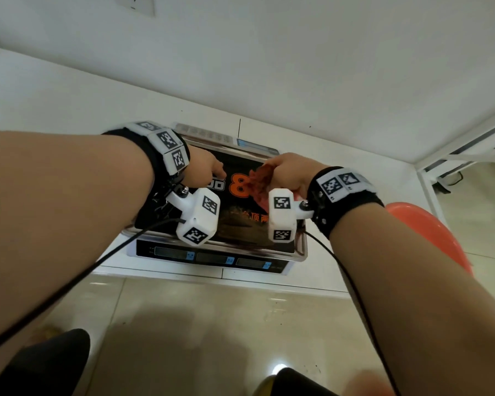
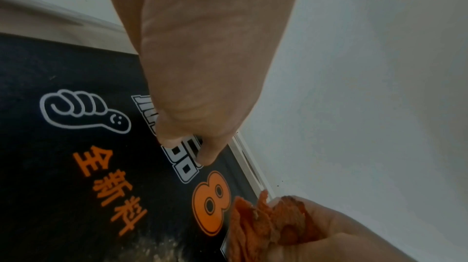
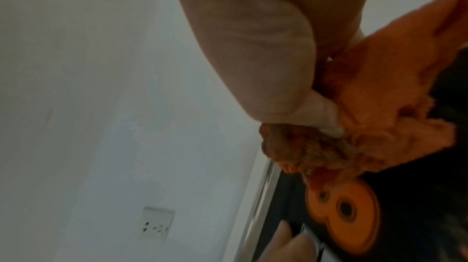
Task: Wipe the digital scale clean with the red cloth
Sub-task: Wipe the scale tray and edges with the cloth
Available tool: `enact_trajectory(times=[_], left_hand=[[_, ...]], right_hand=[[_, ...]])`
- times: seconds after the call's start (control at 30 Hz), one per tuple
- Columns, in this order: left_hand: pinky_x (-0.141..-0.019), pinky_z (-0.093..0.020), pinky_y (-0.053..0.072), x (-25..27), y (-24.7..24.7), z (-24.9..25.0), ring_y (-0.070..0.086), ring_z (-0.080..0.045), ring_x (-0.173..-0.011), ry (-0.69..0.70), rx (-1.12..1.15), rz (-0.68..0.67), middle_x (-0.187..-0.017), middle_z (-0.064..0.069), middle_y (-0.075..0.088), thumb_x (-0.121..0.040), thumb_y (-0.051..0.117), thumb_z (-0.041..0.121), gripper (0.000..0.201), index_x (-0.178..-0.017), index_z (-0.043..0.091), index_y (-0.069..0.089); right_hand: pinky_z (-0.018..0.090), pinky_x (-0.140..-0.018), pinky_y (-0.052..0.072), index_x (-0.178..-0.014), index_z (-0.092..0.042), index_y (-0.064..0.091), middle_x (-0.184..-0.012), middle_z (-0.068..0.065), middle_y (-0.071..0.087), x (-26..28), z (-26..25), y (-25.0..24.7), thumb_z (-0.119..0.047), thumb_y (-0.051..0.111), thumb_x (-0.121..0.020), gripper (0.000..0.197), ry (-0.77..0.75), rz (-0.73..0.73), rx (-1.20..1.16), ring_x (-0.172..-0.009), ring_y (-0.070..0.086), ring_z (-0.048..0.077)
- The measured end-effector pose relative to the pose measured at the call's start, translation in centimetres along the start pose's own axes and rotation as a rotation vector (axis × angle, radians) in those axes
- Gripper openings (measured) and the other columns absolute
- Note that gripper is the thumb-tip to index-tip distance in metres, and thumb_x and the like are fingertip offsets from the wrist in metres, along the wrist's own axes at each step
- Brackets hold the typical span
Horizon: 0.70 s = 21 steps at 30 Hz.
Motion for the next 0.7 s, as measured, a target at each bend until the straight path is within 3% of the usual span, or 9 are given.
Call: enact_trajectory(times=[0.07, 0.13, 0.2, 0.23, 0.3, 0.37, 0.53, 0.7], left_hand=[[-0.112, -0.024, 0.025, 0.1, 0.0, 0.0, 0.023, -0.015, -0.144, -0.002, 0.013, -0.003, -0.160, 0.006, 0.013, -0.095, 0.033, -0.001, 0.061, -0.150, 0.023, 0.026], [-0.113, -0.025, 0.025, 0.0, 0.0, -0.1, 0.022, -0.015, -0.145, 0.000, 0.024, -0.010, -0.160, 0.007, 0.013, -0.094, 0.034, -0.002, 0.061, -0.149, 0.024, 0.027], [-0.112, -0.026, 0.027, -0.1, 0.0, -0.1, 0.023, -0.016, -0.144, 0.004, 0.019, -0.019, -0.160, 0.007, 0.013, -0.093, 0.034, -0.002, 0.062, -0.149, 0.025, 0.028], [-0.111, -0.026, 0.028, -0.1, 0.1, -0.1, 0.024, -0.016, -0.144, 0.003, 0.016, -0.023, -0.160, 0.007, 0.014, -0.093, 0.034, -0.002, 0.063, -0.149, 0.025, 0.028], [-0.111, -0.026, 0.029, -0.1, 0.1, -0.1, 0.025, -0.017, -0.143, 0.003, 0.008, -0.024, -0.159, 0.007, 0.014, -0.093, 0.035, -0.002, 0.063, -0.149, 0.025, 0.027], [-0.111, -0.026, 0.029, 0.0, 0.1, 0.0, 0.026, -0.017, -0.143, 0.005, 0.001, -0.021, -0.160, 0.007, 0.013, -0.093, 0.035, -0.002, 0.063, -0.149, 0.025, 0.027], [-0.110, -0.025, 0.029, 0.2, 0.0, 0.2, 0.023, -0.015, -0.144, -0.002, 0.027, -0.028, -0.160, 0.008, 0.006, -0.094, 0.033, -0.004, 0.063, -0.150, 0.025, 0.025], [-0.113, -0.023, 0.023, 0.1, 0.1, 0.1, 0.016, -0.015, -0.147, -0.002, 0.047, -0.035, -0.161, 0.008, 0.006, -0.095, 0.035, -0.002, 0.062, -0.150, 0.024, 0.025]], right_hand=[[0.051, -0.088, 0.059, -0.096, -0.019, 0.071, -0.099, 0.012, 0.076, -0.4, 1.0, -0.7, 0.012, 0.058, -0.087, 0.035, 0.025, 0.043, -0.100, -0.096, 0.074, 0.032], [0.035, -0.069, 0.064, -0.108, -0.008, 0.066, -0.090, 0.010, 0.076, -0.5, 1.7, -0.9, 0.013, 0.049, -0.093, 0.031, 0.031, 0.044, -0.252, -0.073, 0.077, 0.019], [0.028, -0.057, 0.061, -0.107, -0.009, 0.062, -0.090, 0.013, 0.075, -0.8, 1.9, -0.6, 0.010, 0.045, -0.095, 0.028, 0.033, 0.092, -0.272, -0.062, 0.075, 0.015], [0.030, -0.061, 0.061, -0.106, -0.014, 0.063, -0.094, 0.013, 0.074, -1.2, 1.9, -0.4, 0.005, 0.048, -0.094, 0.027, 0.026, 0.146, -0.138, -0.070, 0.076, 0.018], [0.043, -0.084, 0.058, -0.112, -0.027, 0.066, -0.108, 0.010, 0.071, -2.2, 1.7, -0.2, -0.007, 0.054, -0.086, 0.035, 0.012, 0.272, 0.177, -0.097, 0.070, 0.028], [0.048, -0.093, 0.054, -0.114, -0.027, 0.067, -0.109, 0.009, 0.070, -2.4, 1.3, 0.2, -0.012, 0.057, -0.085, 0.034, -0.012, 0.291, 0.348, -0.104, 0.065, 0.032], [0.044, -0.082, 0.061, -0.084, -0.019, 0.066, -0.089, 0.011, 0.070, -1.6, 0.4, 1.0, -0.011, 0.061, -0.084, 0.009, -0.040, 0.272, 0.455, -0.088, 0.071, 0.033], [0.040, -0.079, 0.062, -0.100, -0.006, 0.071, -0.093, 0.017, 0.074, -1.4, 1.0, 0.9, -0.018, 0.055, -0.090, 0.021, -0.096, 0.199, 0.434, -0.084, 0.071, 0.032]])
Point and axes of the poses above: each hand's wrist, its own x-axis away from the middle knuckle, its own y-axis out of the palm, z = x × y, the point moved 2 cm from there along -x, towards the middle knuckle
